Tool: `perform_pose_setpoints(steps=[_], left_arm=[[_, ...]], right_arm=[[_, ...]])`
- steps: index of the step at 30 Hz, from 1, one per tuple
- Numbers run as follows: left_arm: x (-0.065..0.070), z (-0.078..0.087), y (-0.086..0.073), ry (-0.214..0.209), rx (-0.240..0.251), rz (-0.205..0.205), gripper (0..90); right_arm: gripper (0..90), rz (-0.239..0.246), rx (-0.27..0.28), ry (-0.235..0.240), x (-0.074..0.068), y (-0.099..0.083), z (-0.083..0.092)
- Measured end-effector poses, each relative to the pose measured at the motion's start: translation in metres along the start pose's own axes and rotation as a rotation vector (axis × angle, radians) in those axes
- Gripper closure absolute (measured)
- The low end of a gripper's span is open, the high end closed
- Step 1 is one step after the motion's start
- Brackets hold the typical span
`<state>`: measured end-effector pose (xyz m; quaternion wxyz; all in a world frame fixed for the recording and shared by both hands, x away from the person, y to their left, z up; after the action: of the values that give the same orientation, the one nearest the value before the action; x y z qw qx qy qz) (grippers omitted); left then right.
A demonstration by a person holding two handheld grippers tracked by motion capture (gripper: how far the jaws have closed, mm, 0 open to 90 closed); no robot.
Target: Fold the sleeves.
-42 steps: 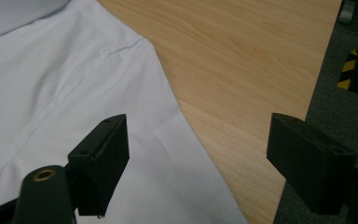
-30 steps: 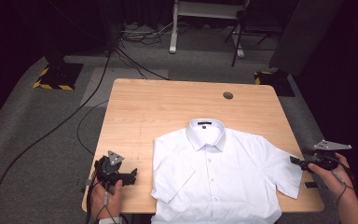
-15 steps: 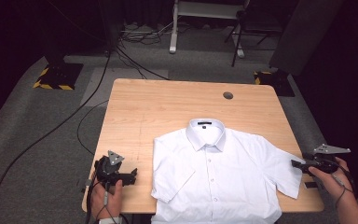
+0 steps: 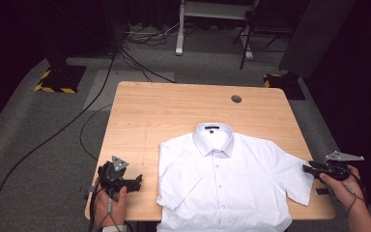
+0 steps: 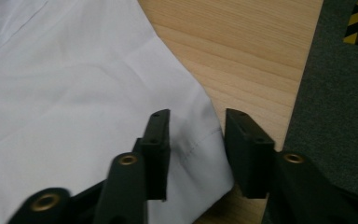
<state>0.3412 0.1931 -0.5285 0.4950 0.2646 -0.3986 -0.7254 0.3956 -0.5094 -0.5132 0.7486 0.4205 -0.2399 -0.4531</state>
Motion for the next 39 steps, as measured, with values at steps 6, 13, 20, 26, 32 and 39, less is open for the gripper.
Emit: perform_pose_setpoints(steps=[6, 13, 20, 26, 32, 39], left_arm=[[0.000, 0.000, 0.000, 0.000, 0.000, 0.000, 0.3], [0.000, 0.000, 0.000, 0.000, 0.000, 0.000, 0.3], [0.000, 0.000, 0.000, 0.000, 0.000, 0.000, 0.3], [0.000, 0.000, 0.000, 0.000, 0.000, 0.001, 0.3], [0.000, 0.000, 0.000, 0.000, 0.000, 0.000, 0.3], [0.000, 0.000, 0.000, 0.000, 0.000, 0.001, 0.3]], right_arm=[[84.3, -0.002, -0.018, 0.024, -0.005, 0.002, 0.000], [87.0, 0.032, 0.002, 0.015, -0.012, 0.009, 0.005], [87.1, 0.049, 0.056, 0.024, -0.017, 0.029, 0.020], [87.1, 0.064, 0.095, 0.033, -0.024, 0.047, 0.029], [87.1, 0.087, 0.135, 0.052, -0.036, 0.064, 0.037], [87.0, 0.130, 0.173, 0.087, -0.054, 0.083, 0.045]])
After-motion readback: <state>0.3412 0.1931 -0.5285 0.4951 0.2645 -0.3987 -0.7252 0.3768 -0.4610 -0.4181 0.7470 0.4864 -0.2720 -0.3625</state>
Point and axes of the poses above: each handheld gripper's, and its own axes: z roughly backward along the jaws, y roughly out of its top, x roughly to its right, the point moved 3 cm from there along -z, roughly forward along the jaws, and after that the axes turned 14 degrees about x, right-handed, at the moved point
